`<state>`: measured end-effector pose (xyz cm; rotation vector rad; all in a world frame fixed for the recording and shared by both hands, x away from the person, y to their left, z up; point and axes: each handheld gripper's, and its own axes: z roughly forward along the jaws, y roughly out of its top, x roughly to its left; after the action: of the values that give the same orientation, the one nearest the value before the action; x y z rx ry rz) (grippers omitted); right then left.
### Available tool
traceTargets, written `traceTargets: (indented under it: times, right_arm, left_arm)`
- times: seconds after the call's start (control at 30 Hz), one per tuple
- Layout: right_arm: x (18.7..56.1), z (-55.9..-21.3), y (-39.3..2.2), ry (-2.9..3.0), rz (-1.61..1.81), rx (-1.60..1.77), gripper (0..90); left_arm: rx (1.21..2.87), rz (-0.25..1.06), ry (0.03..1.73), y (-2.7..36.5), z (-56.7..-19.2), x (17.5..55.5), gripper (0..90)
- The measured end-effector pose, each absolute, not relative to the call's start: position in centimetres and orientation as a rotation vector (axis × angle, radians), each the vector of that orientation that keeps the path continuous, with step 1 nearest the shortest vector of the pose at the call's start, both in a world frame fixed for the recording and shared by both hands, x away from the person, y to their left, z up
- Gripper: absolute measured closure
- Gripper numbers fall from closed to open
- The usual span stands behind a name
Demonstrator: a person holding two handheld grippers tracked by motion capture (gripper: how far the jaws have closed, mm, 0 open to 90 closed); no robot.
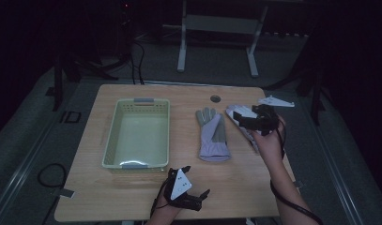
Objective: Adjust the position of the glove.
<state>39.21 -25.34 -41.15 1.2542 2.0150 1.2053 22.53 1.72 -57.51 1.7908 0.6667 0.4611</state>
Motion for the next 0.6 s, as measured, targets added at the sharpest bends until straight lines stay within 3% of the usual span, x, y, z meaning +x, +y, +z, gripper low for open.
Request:
traceTargets:
  times: [0.6]
  right_arm:
    - [42.2, -45.4, -20.7, 2.124, 1.102, 1.313, 13.5]
  left_arm:
    - [1.796, 0.458, 0.655, 1.7, -57.5, 22.5, 0.1]
